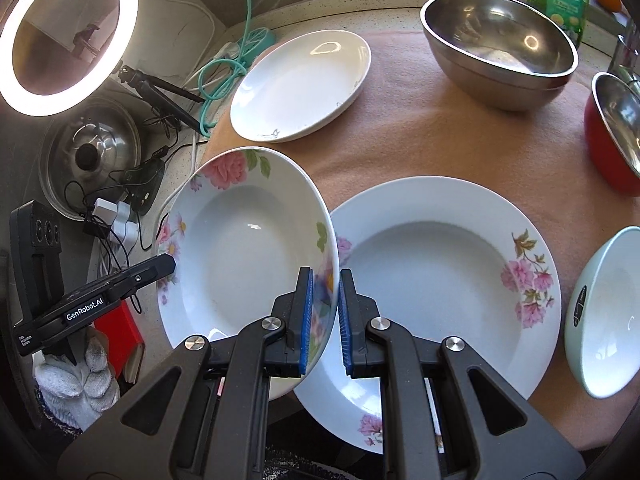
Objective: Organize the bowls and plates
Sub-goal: 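Carry the rose-pattern plate over the pink-blossom deep plate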
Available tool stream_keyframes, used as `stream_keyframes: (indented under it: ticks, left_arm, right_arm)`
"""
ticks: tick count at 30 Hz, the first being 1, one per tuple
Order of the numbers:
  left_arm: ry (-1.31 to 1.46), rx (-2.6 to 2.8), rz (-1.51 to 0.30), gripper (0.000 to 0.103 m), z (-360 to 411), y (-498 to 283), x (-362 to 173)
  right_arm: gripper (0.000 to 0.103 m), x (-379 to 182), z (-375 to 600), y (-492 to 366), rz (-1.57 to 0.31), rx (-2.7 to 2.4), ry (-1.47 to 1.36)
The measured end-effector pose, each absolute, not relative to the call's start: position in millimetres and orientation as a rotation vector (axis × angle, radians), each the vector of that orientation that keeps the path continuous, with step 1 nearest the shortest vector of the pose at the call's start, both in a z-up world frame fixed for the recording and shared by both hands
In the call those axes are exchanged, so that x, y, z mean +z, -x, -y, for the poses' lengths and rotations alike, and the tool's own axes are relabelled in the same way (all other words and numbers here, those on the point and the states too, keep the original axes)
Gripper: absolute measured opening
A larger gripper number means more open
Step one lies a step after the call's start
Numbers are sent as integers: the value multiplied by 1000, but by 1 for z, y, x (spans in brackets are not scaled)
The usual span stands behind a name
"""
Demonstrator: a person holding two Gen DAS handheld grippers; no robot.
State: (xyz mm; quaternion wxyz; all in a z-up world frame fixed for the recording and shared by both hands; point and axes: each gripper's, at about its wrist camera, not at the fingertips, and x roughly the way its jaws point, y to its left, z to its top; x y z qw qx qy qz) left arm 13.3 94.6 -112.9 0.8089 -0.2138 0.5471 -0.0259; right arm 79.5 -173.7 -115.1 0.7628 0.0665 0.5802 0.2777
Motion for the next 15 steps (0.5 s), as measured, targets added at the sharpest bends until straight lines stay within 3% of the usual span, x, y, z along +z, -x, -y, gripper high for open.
stream_keyframes:
  ticks: [15]
  left_arm:
    - [370,-201,-1211,11,-36,-29,-117]
  right_arm:
    - [12,-126,243,-60,-1275,462,-231]
